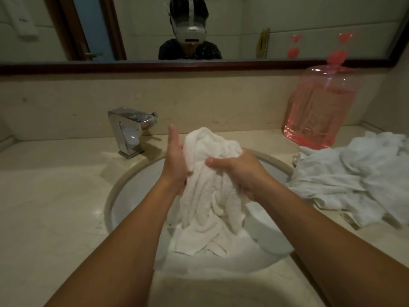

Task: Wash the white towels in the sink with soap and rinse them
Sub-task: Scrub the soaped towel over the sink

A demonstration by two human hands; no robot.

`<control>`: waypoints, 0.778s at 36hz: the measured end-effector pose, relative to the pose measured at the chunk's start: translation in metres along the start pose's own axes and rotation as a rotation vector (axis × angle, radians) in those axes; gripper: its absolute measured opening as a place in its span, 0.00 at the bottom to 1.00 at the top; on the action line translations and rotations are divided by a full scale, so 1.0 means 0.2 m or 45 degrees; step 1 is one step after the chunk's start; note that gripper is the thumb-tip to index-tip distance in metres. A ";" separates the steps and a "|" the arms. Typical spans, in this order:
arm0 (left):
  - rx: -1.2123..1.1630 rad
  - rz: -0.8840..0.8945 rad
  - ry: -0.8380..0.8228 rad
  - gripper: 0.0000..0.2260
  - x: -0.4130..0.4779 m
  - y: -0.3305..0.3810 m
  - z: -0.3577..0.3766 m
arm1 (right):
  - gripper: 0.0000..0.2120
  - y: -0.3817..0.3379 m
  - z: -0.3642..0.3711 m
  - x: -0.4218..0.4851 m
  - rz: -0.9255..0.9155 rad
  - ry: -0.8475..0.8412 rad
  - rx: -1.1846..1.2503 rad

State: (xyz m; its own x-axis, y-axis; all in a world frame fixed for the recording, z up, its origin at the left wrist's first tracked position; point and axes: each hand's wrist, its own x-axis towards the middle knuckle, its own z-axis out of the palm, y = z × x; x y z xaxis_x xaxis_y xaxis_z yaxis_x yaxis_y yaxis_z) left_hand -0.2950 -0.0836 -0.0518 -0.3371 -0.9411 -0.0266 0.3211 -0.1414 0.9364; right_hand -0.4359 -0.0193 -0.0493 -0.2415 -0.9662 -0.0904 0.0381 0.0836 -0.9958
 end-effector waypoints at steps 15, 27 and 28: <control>0.370 0.162 -0.160 0.35 -0.01 -0.14 0.10 | 0.19 -0.03 -0.02 0.11 -0.056 0.159 0.742; 0.064 -0.151 0.420 0.37 0.09 -0.02 -0.05 | 0.11 0.07 -0.27 0.16 -0.251 0.500 -0.458; 0.074 -0.123 0.420 0.33 0.08 -0.01 -0.04 | 0.11 0.06 -0.28 0.15 -0.242 0.512 -0.525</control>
State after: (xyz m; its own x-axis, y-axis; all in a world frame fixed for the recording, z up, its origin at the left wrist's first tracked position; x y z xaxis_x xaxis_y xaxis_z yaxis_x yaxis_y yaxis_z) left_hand -0.2931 -0.1007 -0.0565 -0.0565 -0.9741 -0.2191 0.2476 -0.2262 0.9421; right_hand -0.4967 -0.0342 -0.0644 -0.5580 -0.8121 0.1707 -0.4014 0.0841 -0.9120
